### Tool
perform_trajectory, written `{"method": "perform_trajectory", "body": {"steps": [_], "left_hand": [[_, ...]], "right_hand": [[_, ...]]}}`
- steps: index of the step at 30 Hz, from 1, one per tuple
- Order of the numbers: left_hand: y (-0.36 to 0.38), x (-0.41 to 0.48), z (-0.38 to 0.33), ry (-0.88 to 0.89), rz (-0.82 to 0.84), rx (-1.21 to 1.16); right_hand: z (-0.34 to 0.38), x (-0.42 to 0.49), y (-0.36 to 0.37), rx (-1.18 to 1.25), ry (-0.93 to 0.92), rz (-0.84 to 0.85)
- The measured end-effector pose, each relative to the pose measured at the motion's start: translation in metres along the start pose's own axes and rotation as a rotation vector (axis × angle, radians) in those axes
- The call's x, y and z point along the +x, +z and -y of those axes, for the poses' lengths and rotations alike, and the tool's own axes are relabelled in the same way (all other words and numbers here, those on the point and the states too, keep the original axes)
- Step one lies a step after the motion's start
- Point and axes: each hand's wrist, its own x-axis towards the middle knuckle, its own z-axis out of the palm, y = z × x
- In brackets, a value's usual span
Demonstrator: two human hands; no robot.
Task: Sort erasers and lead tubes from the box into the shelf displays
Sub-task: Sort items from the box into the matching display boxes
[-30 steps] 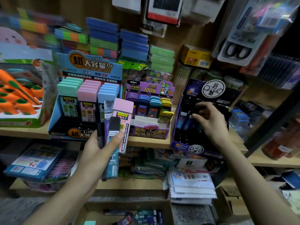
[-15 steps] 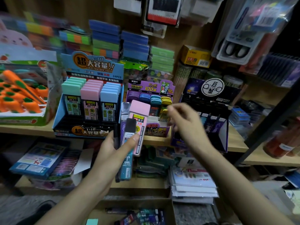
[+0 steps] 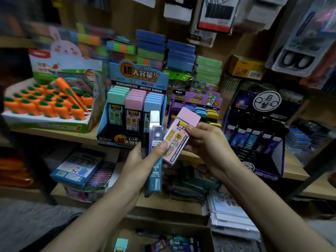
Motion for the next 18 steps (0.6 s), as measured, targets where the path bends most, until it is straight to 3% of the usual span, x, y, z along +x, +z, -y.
{"method": "perform_trajectory", "body": {"steps": [12,15,18], "left_hand": [[-0.069,0.003,-0.022,0.129,-0.158,-0.02],[-0.089,0.004,-0.029,0.152,-0.24,-0.013],[-0.106,0.004,-0.033,0.166,-0.29,0.023]], "right_hand": [[0.012,0.034,0.049,-0.009,-0.24,-0.083],[0.014,0.058,0.076,-0.158,-0.345,-0.098],[0.009,0.074,0.098,-0.461,-0.482,-0.1]]}}
